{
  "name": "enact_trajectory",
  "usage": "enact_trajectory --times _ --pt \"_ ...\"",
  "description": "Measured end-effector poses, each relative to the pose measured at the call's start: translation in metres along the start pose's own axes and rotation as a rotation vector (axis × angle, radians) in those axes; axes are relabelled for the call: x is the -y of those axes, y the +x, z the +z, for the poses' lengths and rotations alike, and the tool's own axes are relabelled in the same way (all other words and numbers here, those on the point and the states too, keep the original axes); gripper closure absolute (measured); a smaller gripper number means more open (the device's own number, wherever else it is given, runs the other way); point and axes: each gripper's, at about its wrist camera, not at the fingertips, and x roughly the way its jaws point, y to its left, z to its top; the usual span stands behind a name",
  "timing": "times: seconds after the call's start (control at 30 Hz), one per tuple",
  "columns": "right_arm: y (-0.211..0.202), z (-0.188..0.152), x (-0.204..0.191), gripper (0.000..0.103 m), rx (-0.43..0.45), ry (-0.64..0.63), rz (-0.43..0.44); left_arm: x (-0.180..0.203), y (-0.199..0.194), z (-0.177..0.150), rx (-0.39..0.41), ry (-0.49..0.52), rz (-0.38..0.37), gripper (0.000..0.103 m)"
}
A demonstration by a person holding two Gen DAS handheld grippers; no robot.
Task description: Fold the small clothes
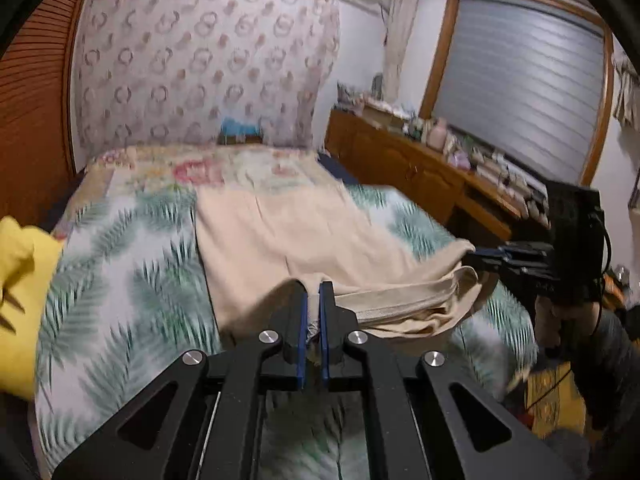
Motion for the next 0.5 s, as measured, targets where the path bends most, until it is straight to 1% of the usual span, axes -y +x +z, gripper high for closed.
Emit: enact_trajectory --times 0.13,0.23,0.4,0.5 --pt "0.021 0.036 0.018 0.096 0.016 -0.002 -0.016 -0.018 0.023 0.040 0.034 -0.020 0.024 0.097" --pt "0.047 0.058 0.028 0.096 -0.002 -0.020 -0.034 -0.029 0.045 0.063 0.039 -0.006 0.057 0.097" --pt "0.093 0.088 0.046 0.096 -0.034 -0.016 -0.028 -0.053 0.089 0.089 0.006 -0.031 0.095 0.097" --pt "0.121 0.109 0.065 0.096 -0.048 -0.005 -0.022 -0.070 0.115 0.102 -0.017 -0.045 0.112 0.097"
